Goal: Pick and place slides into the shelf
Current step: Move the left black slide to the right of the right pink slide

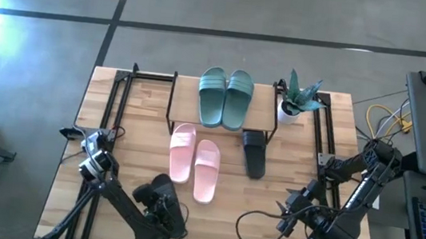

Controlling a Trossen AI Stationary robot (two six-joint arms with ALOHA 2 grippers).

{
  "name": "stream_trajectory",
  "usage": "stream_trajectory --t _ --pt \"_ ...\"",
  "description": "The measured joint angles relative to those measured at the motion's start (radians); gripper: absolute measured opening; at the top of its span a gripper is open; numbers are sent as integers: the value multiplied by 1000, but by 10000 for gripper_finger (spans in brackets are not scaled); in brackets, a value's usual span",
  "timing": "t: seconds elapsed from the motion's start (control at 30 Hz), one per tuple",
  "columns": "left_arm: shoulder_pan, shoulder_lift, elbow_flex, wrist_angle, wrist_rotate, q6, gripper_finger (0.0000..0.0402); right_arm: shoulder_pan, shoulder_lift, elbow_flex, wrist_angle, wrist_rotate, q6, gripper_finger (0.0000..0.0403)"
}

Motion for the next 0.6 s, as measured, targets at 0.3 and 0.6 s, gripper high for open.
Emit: stream_trajectory --t 0.3,0.6 --pt "37 -2 -51 14 5 118 62 0 0 0 2 -4 0 228" --pt "32 -73 -20 24 59 145 3 0 0 0 2 -5 60 228"
